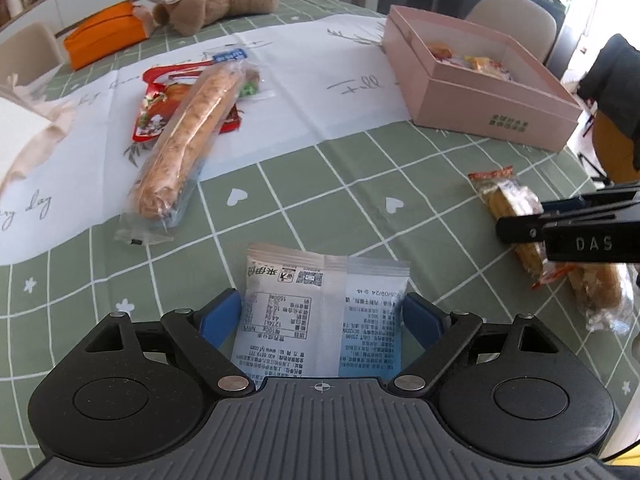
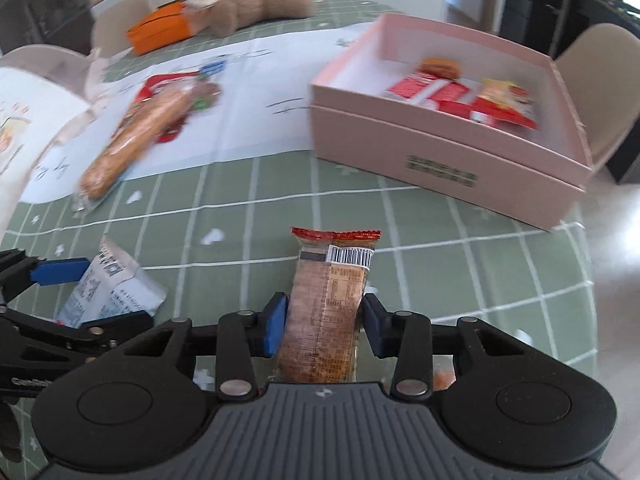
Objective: Organize snacks
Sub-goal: 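Grasp the red-topped wafer bar with the right tool while the left tool holds the blue packet, then carry both packets over the pink box and open both tools to drop them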
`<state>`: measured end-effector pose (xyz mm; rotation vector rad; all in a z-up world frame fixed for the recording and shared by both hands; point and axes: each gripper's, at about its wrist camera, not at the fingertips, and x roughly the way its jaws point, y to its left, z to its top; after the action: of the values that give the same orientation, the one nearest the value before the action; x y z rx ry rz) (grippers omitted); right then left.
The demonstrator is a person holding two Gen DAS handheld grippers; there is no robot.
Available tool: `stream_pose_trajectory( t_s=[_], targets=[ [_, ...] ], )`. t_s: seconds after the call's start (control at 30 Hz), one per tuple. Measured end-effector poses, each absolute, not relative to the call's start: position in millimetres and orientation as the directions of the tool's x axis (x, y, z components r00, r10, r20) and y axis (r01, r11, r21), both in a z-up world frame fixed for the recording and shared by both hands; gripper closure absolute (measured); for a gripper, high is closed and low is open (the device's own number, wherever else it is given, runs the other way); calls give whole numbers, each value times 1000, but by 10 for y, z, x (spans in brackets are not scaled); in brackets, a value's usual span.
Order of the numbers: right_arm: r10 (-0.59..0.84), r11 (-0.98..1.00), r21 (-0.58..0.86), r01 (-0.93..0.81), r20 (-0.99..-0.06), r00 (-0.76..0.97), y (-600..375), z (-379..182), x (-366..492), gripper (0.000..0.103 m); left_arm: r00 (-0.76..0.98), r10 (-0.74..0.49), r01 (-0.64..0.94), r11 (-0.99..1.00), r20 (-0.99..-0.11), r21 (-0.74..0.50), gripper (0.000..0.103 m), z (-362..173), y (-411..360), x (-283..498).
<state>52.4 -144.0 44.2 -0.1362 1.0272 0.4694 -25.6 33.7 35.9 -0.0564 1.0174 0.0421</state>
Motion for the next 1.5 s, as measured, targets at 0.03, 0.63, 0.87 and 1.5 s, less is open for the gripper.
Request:
stream_pose_trajectory(
  t_s=[0.03, 0.63, 0.87, 1.5],
  targets=[
    [312, 895, 108, -432, -845, 435, -1449, 433, 523, 63, 521, 15, -55, 998, -853, -15, 11, 352, 316, -250],
    [337, 889, 100, -447, -804, 489, -1357, 608, 605, 67, 521, 9, -26, 1000, -853, -6, 10, 357, 310, -289],
    [348, 892, 96, -443, -770, 534, -1519, 858, 497, 67, 520, 19, -39, 999, -854, -1, 12, 359, 327, -179],
    [305, 947, 117, -300, -627, 717, -2278, 1607, 395, 67, 823, -318, 190, 935, -471, -299, 13, 1724, 86, 67]
  ],
)
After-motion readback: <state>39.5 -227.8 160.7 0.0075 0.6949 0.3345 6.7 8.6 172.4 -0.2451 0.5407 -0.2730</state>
